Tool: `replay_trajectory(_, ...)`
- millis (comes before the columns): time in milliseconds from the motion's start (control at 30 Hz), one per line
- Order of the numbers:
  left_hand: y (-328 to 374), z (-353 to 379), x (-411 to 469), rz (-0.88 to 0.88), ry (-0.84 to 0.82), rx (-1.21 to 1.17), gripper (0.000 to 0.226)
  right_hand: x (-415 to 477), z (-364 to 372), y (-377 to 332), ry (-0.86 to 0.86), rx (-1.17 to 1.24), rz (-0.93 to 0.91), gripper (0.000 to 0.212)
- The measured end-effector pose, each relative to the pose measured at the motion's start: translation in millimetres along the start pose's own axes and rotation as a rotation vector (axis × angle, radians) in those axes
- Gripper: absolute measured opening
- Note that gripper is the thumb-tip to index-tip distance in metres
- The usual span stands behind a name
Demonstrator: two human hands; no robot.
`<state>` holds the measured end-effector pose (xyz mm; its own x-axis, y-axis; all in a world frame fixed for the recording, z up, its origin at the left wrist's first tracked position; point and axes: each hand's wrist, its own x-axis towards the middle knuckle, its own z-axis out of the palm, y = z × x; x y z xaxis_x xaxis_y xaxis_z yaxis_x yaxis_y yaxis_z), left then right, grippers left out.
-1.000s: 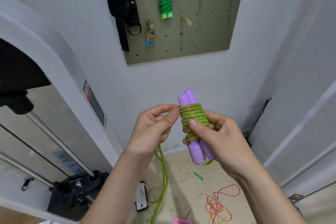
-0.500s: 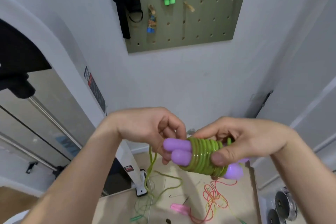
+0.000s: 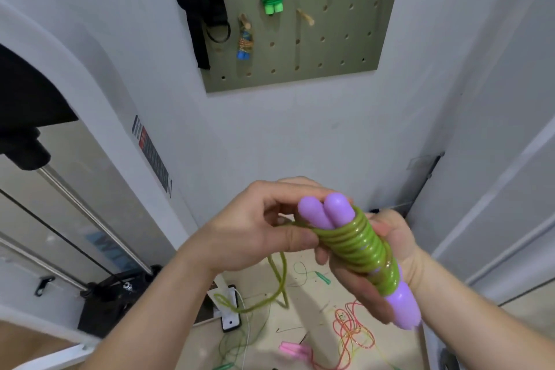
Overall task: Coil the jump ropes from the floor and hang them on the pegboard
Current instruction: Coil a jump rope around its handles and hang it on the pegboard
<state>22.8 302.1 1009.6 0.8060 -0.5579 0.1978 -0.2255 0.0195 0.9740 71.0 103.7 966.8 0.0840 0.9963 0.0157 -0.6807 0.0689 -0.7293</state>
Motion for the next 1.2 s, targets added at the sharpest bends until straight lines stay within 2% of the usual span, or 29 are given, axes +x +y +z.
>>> replay_trajectory(133, -20, 2, -4, 0.059, -0.025, -0.208, 0.044, 9, -8, 20, -0.062, -0.008, -0.065, 0.061)
replay_trajectory(200, -29, 3, -4, 0.071, 0.018, -0.312, 0.040, 11, -9, 27, -0.018, 0.055, -0.070, 0.060)
replay_trajectory(267, -37, 3, -3, 0.052, 0.139, -0.420, 0.038, 11, -2, 24, 0.219, 0.088, -0.151, 0.055)
replay_trajectory(333, -46, 2, -1, -0.024, 0.379, -0.424, 0.023, 8, 0, 18, 0.644, 0.001, -0.324, 0.060)
replay_trajectory(367, -48, 3, -1, -0.066, 0.496, -0.412, 0.016, 3, -2, 14, 0.771, -0.067, -0.426, 0.068)
replay_trajectory(433, -53, 6, 0, -0.129, 0.660, -0.438, 0.015, -4, 2, 7, 0.890, -0.311, -0.517, 0.076)
replay_trajectory(533, -55, 17, 3, -0.197, 0.746, -0.527, 0.018, 1, 11, 10, 1.073, -0.960, -0.417, 0.054)
replay_trajectory(567, -54, 20, 4, -0.208, 0.749, -0.535, 0.020, 6, 9, 16, 1.127, -1.102, -0.440, 0.049)
replay_trajectory(600, -54, 21, 5, -0.209, 0.744, -0.531, 0.019, 12, 8, 22, 1.157, -1.142, -0.482, 0.045)
replay_trajectory(633, -53, 21, 5, -0.202, 0.726, -0.516, 0.016, 17, 8, 28, 1.168, -1.080, -0.527, 0.039)
replay_trajectory(700, -51, 15, 3, -0.188, 0.654, -0.486, 0.014, 19, 11, 28, 1.149, -0.763, -0.563, 0.031)
replay_trajectory(767, -49, 5, -2, -0.173, 0.581, -0.461, 0.017, 13, 11, 24, 1.078, -0.546, -0.528, 0.032)
replay_trajectory(834, -49, -1, -6, -0.145, 0.529, -0.445, 0.022, 8, 12, 21, 0.960, -0.447, -0.499, 0.037)
replay_trajectory(967, -51, -6, -7, -0.077, 0.494, -0.439, 0.071, 7, 17, 15, 0.728, -0.246, -0.437, 0.059)
replay_trajectory(1034, -51, -8, -7, -0.040, 0.453, -0.403, 0.070, 9, 16, 17, 0.658, -0.161, -0.418, 0.060)
replay_trajectory(1134, -46, -10, -7, -0.031, 0.389, -0.335, 0.065, 15, 16, 25, 0.664, -0.054, -0.400, 0.059)
replay_trajectory(1200, -42, -9, -7, -0.046, 0.376, -0.291, 0.061, 20, 19, 28, 0.655, 0.047, -0.369, 0.050)
